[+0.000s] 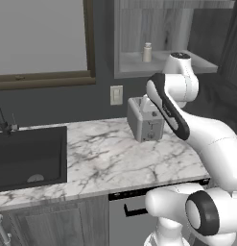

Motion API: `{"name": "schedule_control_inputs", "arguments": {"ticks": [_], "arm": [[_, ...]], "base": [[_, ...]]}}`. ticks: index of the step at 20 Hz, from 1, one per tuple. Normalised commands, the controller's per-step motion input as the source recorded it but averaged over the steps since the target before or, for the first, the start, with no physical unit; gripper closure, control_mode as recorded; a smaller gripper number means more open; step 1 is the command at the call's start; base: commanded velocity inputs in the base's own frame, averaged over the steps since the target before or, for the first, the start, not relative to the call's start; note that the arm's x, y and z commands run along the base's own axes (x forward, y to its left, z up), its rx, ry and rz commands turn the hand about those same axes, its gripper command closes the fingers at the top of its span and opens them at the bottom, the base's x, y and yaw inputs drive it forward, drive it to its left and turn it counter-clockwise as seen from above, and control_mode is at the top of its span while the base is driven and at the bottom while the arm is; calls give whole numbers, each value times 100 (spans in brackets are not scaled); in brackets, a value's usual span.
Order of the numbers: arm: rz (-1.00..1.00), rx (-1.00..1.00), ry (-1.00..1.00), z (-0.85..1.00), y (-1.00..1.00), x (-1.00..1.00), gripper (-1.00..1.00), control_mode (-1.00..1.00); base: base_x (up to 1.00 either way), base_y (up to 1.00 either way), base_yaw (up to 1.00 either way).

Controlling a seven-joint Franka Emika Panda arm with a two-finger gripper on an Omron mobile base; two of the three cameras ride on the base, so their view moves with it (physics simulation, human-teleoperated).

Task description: Retrieve the shaker from the cabinet and place it next the steak on a plate on the dining table.

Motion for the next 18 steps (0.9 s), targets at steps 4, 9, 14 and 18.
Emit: {"name": "schedule_control_inputs", "arguments": {"ticks": [4,9,14,18], "arm": [[0,0,-1,0,0,0,-100,-100],[0,0,-14,3,-3,-8,-100,-100],[0,0,-24,17,-14,-21,-100,-100],[0,0,-24,31,-18,-13,-100,-100]], "base": [[0,0,0],[0,0,0],[0,0,0],[0,0,0]]}}
